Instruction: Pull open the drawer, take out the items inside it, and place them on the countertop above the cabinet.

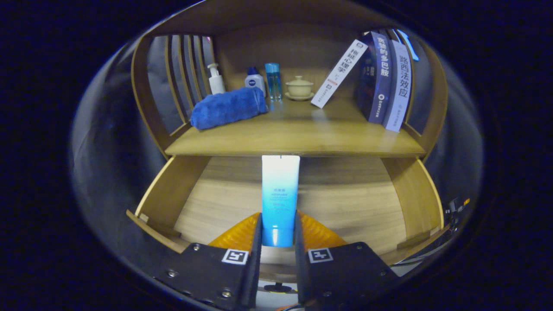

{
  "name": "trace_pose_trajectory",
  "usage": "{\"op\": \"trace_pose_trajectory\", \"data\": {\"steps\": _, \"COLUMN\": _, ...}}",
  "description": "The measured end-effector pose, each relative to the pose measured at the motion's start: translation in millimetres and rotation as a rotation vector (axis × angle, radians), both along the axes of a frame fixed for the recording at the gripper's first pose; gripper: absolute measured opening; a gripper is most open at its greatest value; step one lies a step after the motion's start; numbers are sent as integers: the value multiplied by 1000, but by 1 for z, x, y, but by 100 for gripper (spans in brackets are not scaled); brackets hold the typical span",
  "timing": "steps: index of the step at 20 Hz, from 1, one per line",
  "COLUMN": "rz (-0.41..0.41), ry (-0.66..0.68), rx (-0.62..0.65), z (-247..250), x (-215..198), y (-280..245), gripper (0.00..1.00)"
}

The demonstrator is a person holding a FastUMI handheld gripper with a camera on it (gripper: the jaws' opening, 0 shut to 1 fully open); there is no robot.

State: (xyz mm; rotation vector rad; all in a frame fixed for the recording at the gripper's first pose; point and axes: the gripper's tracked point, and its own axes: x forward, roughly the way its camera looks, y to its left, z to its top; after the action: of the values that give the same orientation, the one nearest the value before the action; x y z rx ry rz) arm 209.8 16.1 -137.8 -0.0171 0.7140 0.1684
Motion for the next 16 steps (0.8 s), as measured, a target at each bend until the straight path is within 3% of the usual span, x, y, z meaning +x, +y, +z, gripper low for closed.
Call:
{"op": "trace_pose_trajectory", "data": {"steps": 9, "rz": -32, "ry": -108, "rx": 115, "z": 51, "x": -31, "y": -2, "gripper": 36}}
{"op": "trace_pose_trajectory", "data": {"steps": 16, "rz": -69, "ry": -232, "rx": 133, "z": 111, "x": 1, "y": -7, "gripper": 36}}
